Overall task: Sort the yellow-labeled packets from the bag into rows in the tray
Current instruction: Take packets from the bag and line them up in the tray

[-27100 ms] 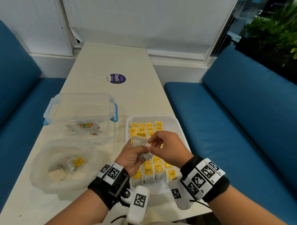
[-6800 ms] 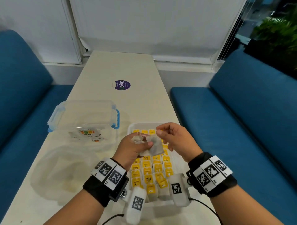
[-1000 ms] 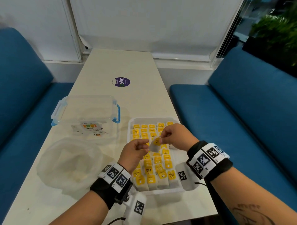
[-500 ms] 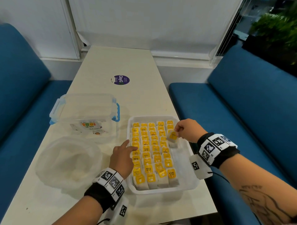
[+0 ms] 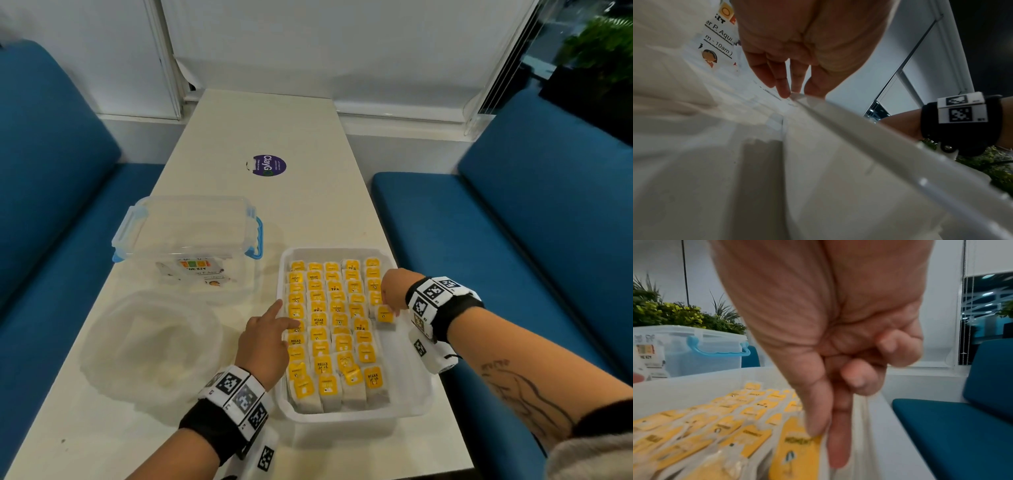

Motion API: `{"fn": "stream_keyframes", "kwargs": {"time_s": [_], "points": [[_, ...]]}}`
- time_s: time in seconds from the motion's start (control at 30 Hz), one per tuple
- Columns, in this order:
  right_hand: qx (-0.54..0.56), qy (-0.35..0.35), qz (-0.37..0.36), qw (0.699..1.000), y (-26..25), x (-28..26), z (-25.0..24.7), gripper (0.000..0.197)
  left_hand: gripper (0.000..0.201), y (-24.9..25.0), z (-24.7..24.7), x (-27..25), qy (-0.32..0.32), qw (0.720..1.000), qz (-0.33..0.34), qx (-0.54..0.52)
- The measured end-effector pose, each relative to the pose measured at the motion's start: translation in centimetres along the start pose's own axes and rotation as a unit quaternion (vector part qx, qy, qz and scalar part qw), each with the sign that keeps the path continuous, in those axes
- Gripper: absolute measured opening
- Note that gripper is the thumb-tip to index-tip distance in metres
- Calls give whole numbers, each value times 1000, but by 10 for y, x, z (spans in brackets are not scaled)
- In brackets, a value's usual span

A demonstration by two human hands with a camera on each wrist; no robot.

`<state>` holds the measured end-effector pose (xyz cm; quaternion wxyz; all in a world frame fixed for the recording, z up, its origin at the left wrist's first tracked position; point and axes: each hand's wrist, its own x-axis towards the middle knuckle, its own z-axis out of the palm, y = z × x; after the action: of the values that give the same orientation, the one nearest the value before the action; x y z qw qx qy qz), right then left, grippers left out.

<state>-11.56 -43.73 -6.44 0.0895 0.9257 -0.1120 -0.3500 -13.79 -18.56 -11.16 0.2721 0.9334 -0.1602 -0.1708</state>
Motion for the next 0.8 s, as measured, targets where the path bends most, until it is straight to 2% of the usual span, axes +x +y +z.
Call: {"fn": "stream_keyframes", "kwargs": {"time_s": [0.2, 0.4, 0.47, 0.53, 0.63, 0.7, 0.73, 0.8], "points": [[20, 60, 36, 997, -7, 6, -6, 12, 44, 0, 3, -1, 0, 1000, -3, -4], [29, 70, 44, 996, -10, 15, -8, 17, 44, 0, 1, -2, -6, 1000, -3, -7], [23, 46, 48, 998, -10, 16, -9, 17, 44, 1, 1, -2, -9, 1000, -4, -7], [1, 6, 45, 999, -11, 22, -9, 24, 44, 1, 0, -1, -10, 1000, -4, -7], [-54, -37, 42, 997, -9, 40, -4, 51, 44, 1, 0, -1, -12, 1000, -3, -3], [-70, -26, 50, 996, -5, 44, -1, 69, 44, 0, 0, -1, -13, 1000, -3, -1], [-56, -21, 55, 997, -5, 38, -4, 70, 44, 0, 0, 0, -13, 1000, -2, 3], [-23, -31, 66, 997, -4, 32, -6, 58, 44, 0, 0, 0, -13, 1000, 1, 10]]}}
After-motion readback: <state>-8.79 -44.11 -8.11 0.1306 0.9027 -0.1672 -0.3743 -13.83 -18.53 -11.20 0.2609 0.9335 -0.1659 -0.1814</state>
